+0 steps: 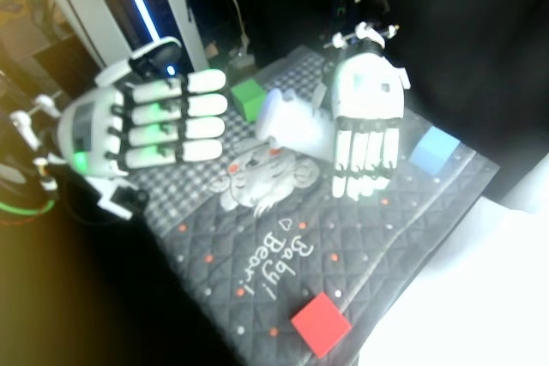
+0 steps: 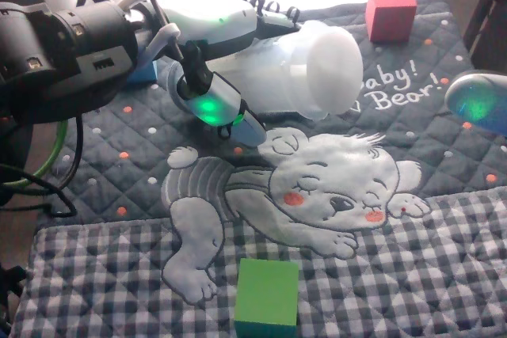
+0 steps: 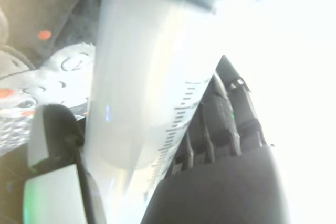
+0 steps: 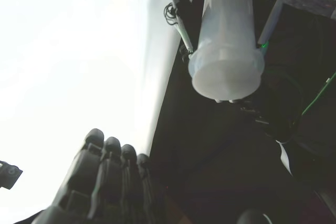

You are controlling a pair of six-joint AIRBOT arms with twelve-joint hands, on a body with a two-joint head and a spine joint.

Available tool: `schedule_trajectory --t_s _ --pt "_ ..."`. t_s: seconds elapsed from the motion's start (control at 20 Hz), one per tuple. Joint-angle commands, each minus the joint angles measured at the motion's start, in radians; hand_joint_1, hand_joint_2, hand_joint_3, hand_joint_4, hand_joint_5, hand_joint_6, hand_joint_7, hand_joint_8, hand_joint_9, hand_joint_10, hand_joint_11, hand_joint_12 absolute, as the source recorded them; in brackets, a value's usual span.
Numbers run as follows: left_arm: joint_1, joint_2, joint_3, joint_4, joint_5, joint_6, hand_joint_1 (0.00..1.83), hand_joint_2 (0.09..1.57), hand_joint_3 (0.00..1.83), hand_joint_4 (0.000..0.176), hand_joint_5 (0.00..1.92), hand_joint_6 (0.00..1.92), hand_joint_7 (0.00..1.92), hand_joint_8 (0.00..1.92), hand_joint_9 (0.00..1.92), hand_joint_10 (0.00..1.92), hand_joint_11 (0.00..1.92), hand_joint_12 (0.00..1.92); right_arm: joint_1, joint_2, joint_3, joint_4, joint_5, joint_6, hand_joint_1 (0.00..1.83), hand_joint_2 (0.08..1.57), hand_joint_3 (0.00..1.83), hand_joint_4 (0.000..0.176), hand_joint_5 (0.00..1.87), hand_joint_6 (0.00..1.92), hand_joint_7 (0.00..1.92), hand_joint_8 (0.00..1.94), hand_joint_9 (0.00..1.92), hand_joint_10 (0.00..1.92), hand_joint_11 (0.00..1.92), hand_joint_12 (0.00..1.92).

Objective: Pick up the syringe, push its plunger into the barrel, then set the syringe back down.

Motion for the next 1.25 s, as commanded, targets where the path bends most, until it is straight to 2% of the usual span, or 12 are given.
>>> schedule_trajectory --t_s 0.0,0.2,0.45,0.7,0.75,0.9,0.95,1.0,1.05,1.1,1.15,1.2 --pt "-0.007 -0.007 -0.002 -0.010 -0.107 -0.004 0.70 0.82 0.00 0.126 0.17 0.00 0.19 0.00 0.16 0.01 0.00 0.50 0.016 0.003 -0.003 0.009 0.128 0.000 0.01 0.95 0.00 0.000 0.00 0.00 0.00 0.00 0.00 0.00 0.00 0.00" --pt "-0.002 -0.008 -0.003 -0.009 -0.108 -0.004 0.57 0.74 0.00 0.175 0.03 0.00 0.00 0.00 0.00 0.00 0.00 0.02 0.016 0.003 -0.003 0.009 0.128 -0.001 0.02 0.95 0.00 0.000 0.00 0.00 0.00 0.00 0.00 0.00 0.01 0.00" --pt "0.019 -0.009 0.011 -0.049 -0.134 -0.004 0.43 0.72 0.00 0.176 0.00 0.00 0.00 0.00 0.00 0.00 0.00 0.00 0.016 0.003 -0.005 0.010 0.134 -0.001 0.00 0.97 0.00 0.000 0.01 0.00 0.00 0.00 0.00 0.00 0.01 0.00" --pt "0.041 0.078 -0.050 -0.108 -0.256 -0.004 0.40 0.76 0.01 0.174 0.00 0.00 0.00 0.00 0.00 0.00 0.00 0.00 0.016 0.007 -0.010 0.011 0.144 -0.001 0.00 1.01 0.02 0.000 0.00 0.00 0.00 0.00 0.00 0.00 0.01 0.00" --pt "0.045 0.103 -0.071 -0.117 -0.282 -0.004 0.41 0.76 0.01 0.141 0.00 0.00 0.00 0.00 0.00 0.00 0.00 0.00 0.016 0.010 -0.012 0.011 0.148 -0.001 0.01 1.02 0.02 0.000 0.00 0.00 0.00 0.00 0.00 0.00 0.00 0.00" --pt "0.060 0.174 -0.142 -0.187 -0.380 -0.004 0.44 0.77 0.01 0.080 0.00 0.00 0.00 0.00 0.00 0.00 0.00 0.00 0.016 0.013 -0.015 0.012 0.158 -0.001 0.05 1.00 0.00 0.000 0.01 0.00 0.00 0.00 0.00 0.00 0.00 0.00" --pt "0.068 0.200 -0.165 -0.203 -0.422 -0.004 0.44 0.77 0.01 0.053 0.00 0.00 0.00 0.00 0.00 0.00 0.00 0.00 0.016 0.013 -0.015 0.012 0.160 -0.001 0.06 0.90 0.00 0.032 0.05 0.00 0.00 0.00 0.00 0.00 0.01 0.00" --pt "0.073 0.215 -0.178 -0.212 -0.452 -0.004 0.42 0.78 0.01 0.085 0.00 0.00 0.00 0.00 0.00 0.00 0.00 0.00 0.016 0.013 -0.015 0.012 0.160 -0.003 0.01 0.91 0.00 0.047 0.01 0.00 0.00 0.00 0.00 0.00 0.00 0.00" --pt "0.083 0.235 -0.196 -0.227 -0.497 -0.004 0.48 0.78 0.01 0.087 0.00 0.00 0.00 0.00 0.00 0.00 0.00 0.00 0.016 0.013 -0.014 0.012 0.161 -0.004 0.00 0.93 0.01 0.000 0.00 0.00 0.00 0.00 0.00 0.00 0.00 0.00" --pt "0.097 0.254 -0.215 -0.245 -0.546 -0.004 0.50 0.78 0.01 0.088 0.00 0.00 0.00 0.00 0.00 0.00 0.00 0.00 0.017 0.013 -0.015 0.012 0.163 -0.004 0.00 0.93 0.01 0.000 0.00 0.00 0.00 0.00 0.00 0.00 0.00 0.00" --pt "0.108 0.266 -0.225 -0.259 -0.575 -0.004 0.57 0.87 0.01 0.155 0.00 0.00 0.00 0.00 0.00 0.00 0.00 0.00 0.017 0.013 -0.015 0.012 0.163 -0.004 0.00 0.88 0.00 0.088 0.02 0.01 0.00 0.00 0.00 0.00 0.01 0.00" --pt "0.131 0.287 -0.242 -0.285 -0.626 -0.004 0.53 0.91 0.02 0.115 0.00 0.00 0.00 0.00 0.00 0.00 0.00 0.00 0.017 0.013 -0.016 0.012 0.164 -0.004 0.08 0.97 0.01 0.158 0.09 0.01 0.00 0.00 0.00 0.00 0.05 0.02"
